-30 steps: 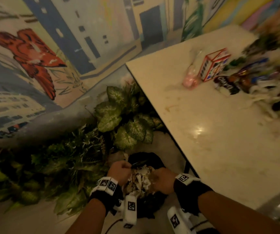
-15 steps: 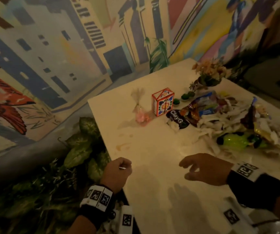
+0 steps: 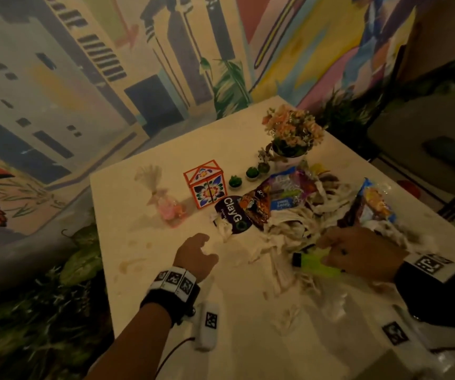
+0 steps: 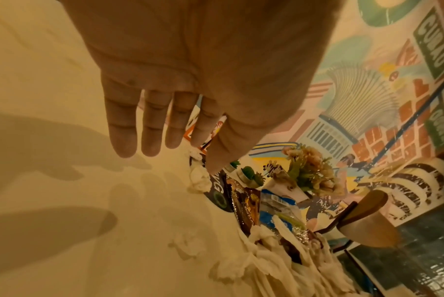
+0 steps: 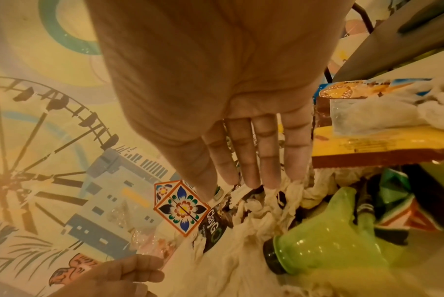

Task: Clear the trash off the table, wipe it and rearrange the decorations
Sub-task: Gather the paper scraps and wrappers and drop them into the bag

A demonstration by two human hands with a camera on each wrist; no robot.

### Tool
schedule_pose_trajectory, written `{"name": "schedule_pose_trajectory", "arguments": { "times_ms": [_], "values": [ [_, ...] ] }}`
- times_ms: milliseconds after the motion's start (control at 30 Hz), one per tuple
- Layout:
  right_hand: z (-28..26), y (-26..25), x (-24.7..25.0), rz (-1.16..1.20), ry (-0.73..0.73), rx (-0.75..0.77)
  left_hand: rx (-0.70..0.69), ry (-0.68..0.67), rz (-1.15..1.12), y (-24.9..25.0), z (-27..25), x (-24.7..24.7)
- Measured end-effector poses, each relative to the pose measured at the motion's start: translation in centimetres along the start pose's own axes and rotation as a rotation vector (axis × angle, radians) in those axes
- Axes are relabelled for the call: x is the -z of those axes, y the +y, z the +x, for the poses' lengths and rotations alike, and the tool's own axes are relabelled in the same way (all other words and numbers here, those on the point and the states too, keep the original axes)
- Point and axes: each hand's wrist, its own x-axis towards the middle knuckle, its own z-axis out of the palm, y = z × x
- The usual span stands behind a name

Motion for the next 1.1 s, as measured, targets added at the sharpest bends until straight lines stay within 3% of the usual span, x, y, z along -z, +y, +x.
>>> {"name": "schedule_pose_trajectory", "arguments": {
  "times_ms": [133,367,600,767,933,1100],
  "values": [
    [1.2,0.3,0.9,0.029,0.052,0.012,0.011,-0.015,0.074,2.5,2.7,0.2],
    [2.5,0.6,3.5,-0.007,0.309,0.021,0.116,-0.003,-0.004,4.2,6.5,-1.0],
    [7.5,1.6,7.3,-0.138,0.339,-0.020,0.290,0.033,0.023,7.3,8.8,-3.1],
    [12.9,3.5,9.7,-0.270,0.239,-0.070,0.310,0.115,0.040,7.8,14.2,-6.5],
    [16.7,5.7,9.5,-0.351,0.071,-0.005,0.450,0.126,-0.046,12.9,11.7,-6.2],
    [18.7,5.9,8.0,-0.360,-0.069,0.030,0.434,0.084,-0.025,15.3,11.0,-7.6]
  ]
}}
